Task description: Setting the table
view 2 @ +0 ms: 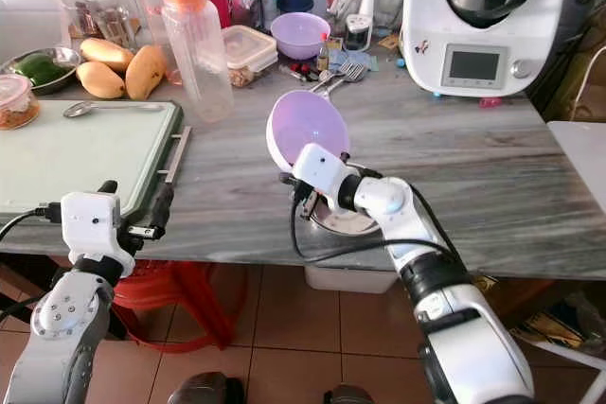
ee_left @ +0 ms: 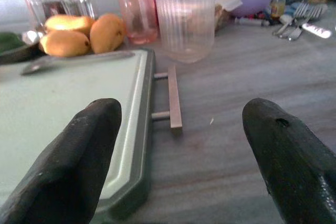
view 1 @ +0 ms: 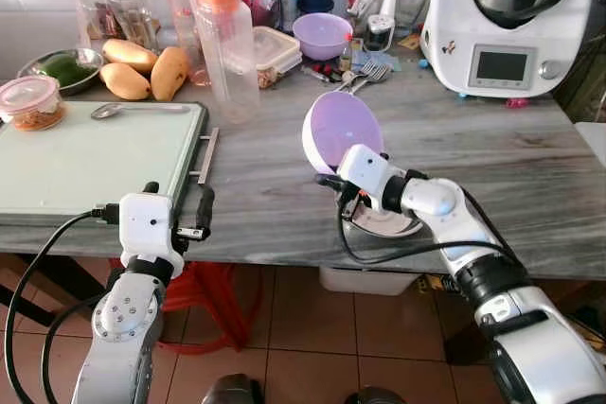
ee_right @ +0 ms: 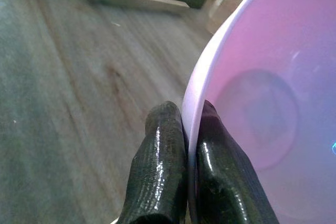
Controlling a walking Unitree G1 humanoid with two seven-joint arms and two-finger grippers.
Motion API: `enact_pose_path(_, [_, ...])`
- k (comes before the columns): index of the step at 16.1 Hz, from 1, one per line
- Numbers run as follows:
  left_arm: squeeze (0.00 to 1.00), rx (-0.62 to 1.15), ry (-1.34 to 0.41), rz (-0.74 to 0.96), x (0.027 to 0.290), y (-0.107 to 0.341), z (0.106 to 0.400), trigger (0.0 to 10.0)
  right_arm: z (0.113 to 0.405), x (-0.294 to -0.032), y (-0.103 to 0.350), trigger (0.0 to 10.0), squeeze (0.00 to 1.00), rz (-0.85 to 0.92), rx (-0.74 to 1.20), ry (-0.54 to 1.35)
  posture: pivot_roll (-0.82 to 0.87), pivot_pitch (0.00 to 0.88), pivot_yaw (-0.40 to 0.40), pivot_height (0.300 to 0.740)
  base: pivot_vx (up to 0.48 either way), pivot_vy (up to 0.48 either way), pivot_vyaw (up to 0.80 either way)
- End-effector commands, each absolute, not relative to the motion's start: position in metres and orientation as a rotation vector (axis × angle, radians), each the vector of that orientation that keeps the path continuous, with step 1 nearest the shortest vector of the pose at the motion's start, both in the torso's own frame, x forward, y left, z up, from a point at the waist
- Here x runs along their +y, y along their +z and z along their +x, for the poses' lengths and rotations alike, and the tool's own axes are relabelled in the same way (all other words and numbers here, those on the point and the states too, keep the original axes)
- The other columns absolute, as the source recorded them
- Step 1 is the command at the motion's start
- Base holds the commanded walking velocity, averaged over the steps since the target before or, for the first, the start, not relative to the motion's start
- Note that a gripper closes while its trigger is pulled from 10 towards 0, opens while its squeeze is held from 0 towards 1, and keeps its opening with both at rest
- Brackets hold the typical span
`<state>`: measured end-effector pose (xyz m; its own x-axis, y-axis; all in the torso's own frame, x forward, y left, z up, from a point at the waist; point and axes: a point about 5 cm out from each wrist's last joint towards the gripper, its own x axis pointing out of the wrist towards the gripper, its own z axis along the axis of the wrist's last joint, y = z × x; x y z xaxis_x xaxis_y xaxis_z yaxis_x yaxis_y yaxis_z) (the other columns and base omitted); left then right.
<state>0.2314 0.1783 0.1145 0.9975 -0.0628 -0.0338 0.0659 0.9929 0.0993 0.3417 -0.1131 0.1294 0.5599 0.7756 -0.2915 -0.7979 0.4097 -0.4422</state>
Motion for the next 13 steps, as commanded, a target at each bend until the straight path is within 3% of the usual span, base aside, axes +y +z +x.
enact_pose_path(1, [0.00,0.024,-0.059,0.109,0.182,0.119,0.229,10.0,0.345,-0.110,0.139,10.0,0.00,-0.585,0.019,1.025,0.06,0.015,0.054,0.740,0.000,0.000,0.00])
enact_pose_path(12, [0.00,0.132,-0.079,0.107,0.182,0.110,0.219,10.0,0.344,-0.095,0.130,10.0,0.00,-0.676,0.067,1.134,0.07,0.038,0.052,0.740,0.000,0.000,0.00])
enact_pose_path(13, [0.00,0.142,-0.079,0.113,0.182,0.109,0.219,10.0,0.343,-0.097,0.128,10.0,0.14,-0.673,0.073,1.130,0.07,0.038,0.052,0.740,0.000,0.000,0.00])
